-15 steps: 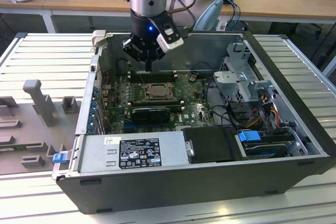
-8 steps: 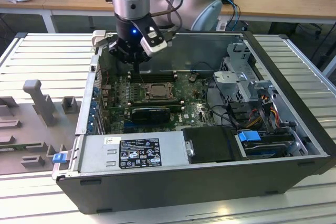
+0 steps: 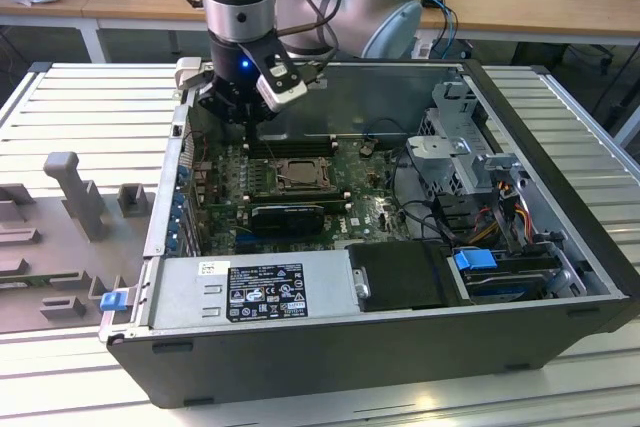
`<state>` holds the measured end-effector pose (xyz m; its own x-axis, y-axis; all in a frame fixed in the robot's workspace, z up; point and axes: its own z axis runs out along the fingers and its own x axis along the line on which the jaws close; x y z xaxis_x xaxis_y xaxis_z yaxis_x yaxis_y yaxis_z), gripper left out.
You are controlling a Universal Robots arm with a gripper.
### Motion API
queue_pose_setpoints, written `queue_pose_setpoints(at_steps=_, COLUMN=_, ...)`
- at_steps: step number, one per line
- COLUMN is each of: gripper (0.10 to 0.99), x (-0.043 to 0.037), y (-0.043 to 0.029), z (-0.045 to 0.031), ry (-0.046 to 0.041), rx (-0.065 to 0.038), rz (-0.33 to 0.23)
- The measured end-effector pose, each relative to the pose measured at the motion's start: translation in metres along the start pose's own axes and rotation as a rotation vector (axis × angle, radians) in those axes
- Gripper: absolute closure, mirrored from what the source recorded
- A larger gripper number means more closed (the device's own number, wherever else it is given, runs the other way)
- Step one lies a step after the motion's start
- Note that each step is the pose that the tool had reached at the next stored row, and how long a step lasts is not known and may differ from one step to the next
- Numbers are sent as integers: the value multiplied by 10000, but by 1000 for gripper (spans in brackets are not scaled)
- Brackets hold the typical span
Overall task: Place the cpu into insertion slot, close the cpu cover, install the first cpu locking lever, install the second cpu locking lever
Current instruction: 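Install the first cpu locking lever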
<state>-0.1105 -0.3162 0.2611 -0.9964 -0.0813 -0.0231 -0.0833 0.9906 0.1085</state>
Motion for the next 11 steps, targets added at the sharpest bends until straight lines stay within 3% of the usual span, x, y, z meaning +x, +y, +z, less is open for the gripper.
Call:
queue_pose_setpoints(at_steps=9, gripper=980, x=-4, y=123, z=34, ry=1, rx=10, rz=0)
queue_pose_setpoints(at_steps=11, gripper=980, x=-7, y=149, z=39, ry=25, rx=291, rz=-3)
